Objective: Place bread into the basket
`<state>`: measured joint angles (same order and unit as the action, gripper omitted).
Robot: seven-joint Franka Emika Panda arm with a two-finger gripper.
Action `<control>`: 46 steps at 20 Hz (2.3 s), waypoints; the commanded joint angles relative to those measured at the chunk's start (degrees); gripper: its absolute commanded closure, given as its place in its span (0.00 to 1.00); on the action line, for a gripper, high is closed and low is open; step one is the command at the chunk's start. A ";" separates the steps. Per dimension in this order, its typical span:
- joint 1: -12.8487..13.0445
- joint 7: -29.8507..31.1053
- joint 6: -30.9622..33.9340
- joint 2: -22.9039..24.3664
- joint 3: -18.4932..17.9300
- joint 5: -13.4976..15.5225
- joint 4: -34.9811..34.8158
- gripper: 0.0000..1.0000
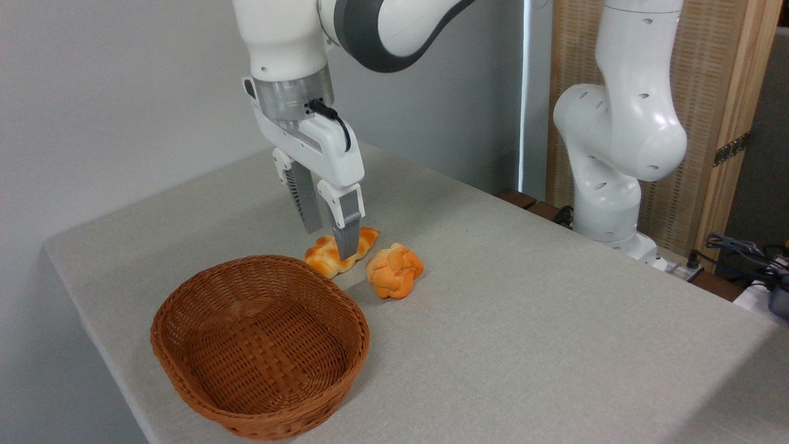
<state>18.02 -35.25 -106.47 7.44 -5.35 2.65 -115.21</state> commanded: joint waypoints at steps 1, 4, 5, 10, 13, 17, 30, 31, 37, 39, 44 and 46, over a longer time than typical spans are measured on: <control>2.55 0.88 0.48 2.40 -0.36 0.43 -4.58 0.00; 4.57 1.14 0.48 2.14 -0.28 0.60 -5.73 0.00; 4.75 1.23 0.48 1.88 -0.28 0.60 -5.82 0.00; 8.70 1.67 -0.66 -1.02 -0.28 0.69 -5.82 0.00; 10.02 5.44 -3.81 -2.08 -0.28 1.39 -5.82 0.00; 10.20 8.70 -7.86 -4.45 -0.19 1.92 -5.73 0.00; 10.11 10.46 -11.30 -8.23 3.15 1.75 -5.47 0.11; 10.11 10.46 -11.30 -8.23 3.15 1.57 -5.47 0.22; 10.11 10.11 -11.30 -7.97 3.86 1.48 -5.29 0.79; 10.11 10.11 -11.21 -7.71 3.94 1.48 -5.29 0.79; 10.11 10.28 -11.12 -7.53 4.03 1.57 -5.12 0.80; 10.11 10.20 -10.77 -6.83 4.03 1.66 -5.12 0.85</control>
<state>28.07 -25.57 -117.07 -0.33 -1.31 3.66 -120.24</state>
